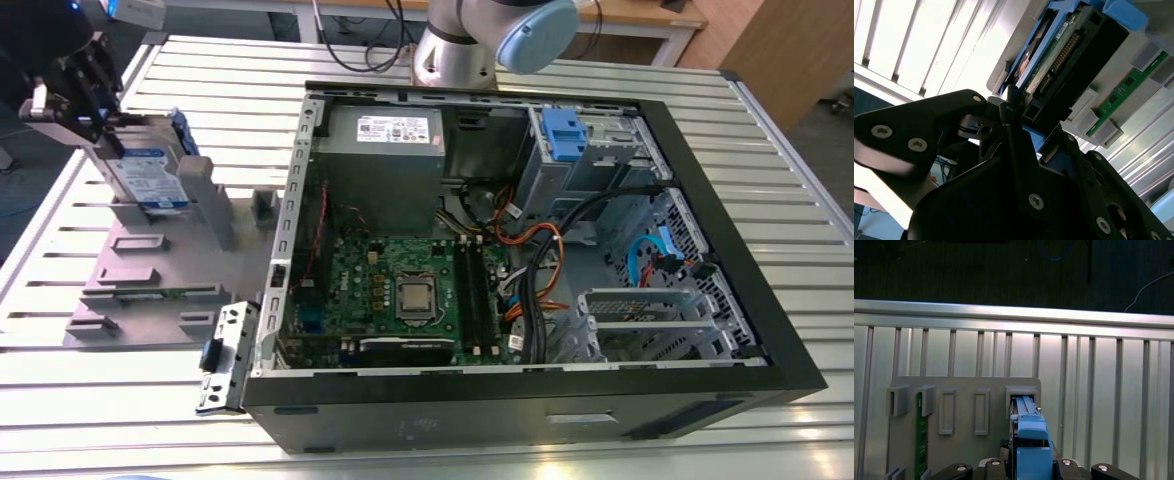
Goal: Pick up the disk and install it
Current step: 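Pick up the disk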
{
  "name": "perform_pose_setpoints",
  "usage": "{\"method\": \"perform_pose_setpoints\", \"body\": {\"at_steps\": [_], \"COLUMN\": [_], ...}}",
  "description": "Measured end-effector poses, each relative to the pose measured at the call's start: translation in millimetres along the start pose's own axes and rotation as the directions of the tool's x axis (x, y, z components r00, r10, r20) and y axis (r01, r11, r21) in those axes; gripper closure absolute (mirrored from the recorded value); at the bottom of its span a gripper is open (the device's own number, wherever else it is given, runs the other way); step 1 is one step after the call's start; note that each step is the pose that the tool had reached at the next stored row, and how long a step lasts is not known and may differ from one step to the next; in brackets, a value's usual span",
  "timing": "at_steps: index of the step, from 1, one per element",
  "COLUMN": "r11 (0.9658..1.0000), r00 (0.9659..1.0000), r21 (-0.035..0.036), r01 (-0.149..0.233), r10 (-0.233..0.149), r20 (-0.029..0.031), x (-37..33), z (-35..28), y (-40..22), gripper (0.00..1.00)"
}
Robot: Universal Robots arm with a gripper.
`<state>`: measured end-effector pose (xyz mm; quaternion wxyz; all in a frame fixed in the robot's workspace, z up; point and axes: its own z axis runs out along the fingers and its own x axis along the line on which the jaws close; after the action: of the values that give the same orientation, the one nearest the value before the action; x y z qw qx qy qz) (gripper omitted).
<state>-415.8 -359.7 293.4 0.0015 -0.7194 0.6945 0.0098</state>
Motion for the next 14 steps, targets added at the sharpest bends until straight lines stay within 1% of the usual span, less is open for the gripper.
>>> {"method": "perform_pose_setpoints", "body": {"at_steps": [14], "r11": [1.0], "r00": [1.0], "r21": [0.0001], "r01": [0.0], "r10": [0.0], "r20": [0.0], "x": [0.0], "z": [-3.3], "y": [0.0], "gripper": [0.64]}}
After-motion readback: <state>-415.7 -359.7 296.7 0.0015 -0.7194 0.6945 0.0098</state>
